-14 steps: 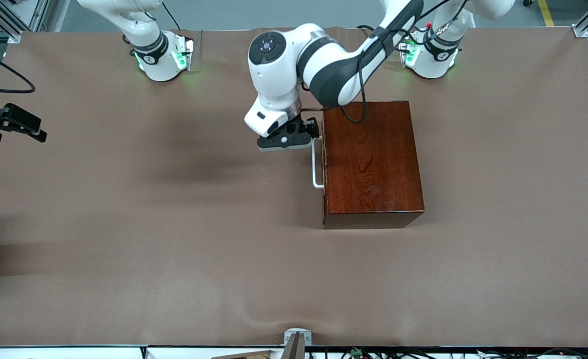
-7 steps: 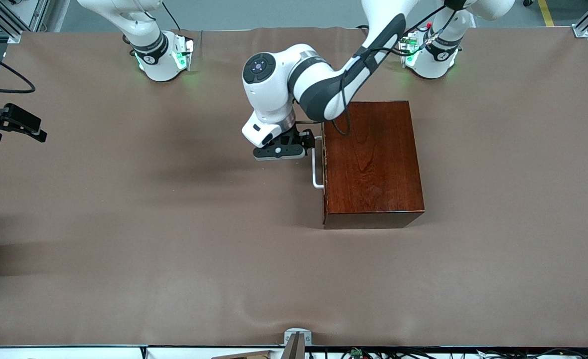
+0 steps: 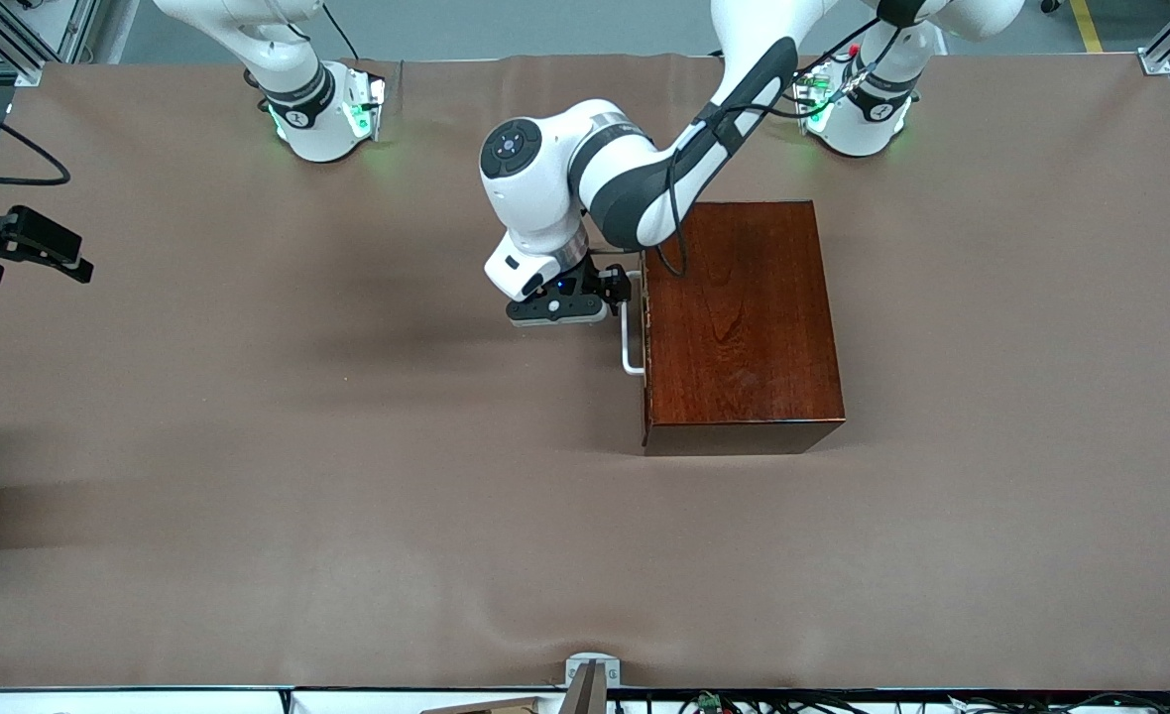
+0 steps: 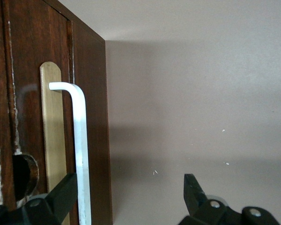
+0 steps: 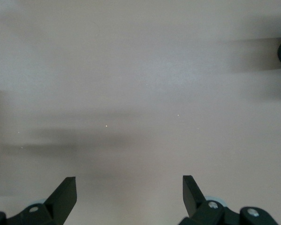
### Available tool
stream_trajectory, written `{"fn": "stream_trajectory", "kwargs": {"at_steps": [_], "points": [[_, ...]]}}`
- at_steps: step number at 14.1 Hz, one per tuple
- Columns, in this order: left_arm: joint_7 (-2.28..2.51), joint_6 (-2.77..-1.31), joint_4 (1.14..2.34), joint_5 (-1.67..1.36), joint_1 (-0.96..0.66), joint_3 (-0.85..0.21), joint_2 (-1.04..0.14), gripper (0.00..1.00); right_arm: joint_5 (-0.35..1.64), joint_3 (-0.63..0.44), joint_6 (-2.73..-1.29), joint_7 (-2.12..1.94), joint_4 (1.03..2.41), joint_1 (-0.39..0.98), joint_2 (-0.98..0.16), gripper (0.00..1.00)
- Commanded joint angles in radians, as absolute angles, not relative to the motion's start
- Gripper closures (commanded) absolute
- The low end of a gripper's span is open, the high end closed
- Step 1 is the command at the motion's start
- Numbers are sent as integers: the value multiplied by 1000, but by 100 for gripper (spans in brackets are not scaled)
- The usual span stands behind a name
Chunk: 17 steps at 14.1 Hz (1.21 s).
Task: Open drawer, take yellow block, close drawer
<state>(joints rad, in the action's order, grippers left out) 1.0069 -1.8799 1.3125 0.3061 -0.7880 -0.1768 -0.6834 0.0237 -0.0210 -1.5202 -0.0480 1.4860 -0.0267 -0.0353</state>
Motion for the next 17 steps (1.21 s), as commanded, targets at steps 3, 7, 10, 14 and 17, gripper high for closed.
{"fn": "stream_trajectory", "kwargs": {"at_steps": [3,7,10,14,17], "points": [[1006,-1842,1278,341,-792,-178,-721,0,32,-3,-1517,-46,1485,-49,-32,0],[1005,-1802,1279,341,-788,-178,-735,0,31,-5,-1517,-46,1485,-49,-32,0],[1005,-1805,1278,341,-788,-178,-749,0,32,-5,-1516,-46,1483,-49,-32,0],[1009,-1810,1275,341,-788,-178,-758,0,32,-5,-1516,-46,1483,-49,-32,0],[1047,-1825,1273,337,-790,-178,-764,0,32,-3,-1514,-46,1485,-49,-32,0]]}}
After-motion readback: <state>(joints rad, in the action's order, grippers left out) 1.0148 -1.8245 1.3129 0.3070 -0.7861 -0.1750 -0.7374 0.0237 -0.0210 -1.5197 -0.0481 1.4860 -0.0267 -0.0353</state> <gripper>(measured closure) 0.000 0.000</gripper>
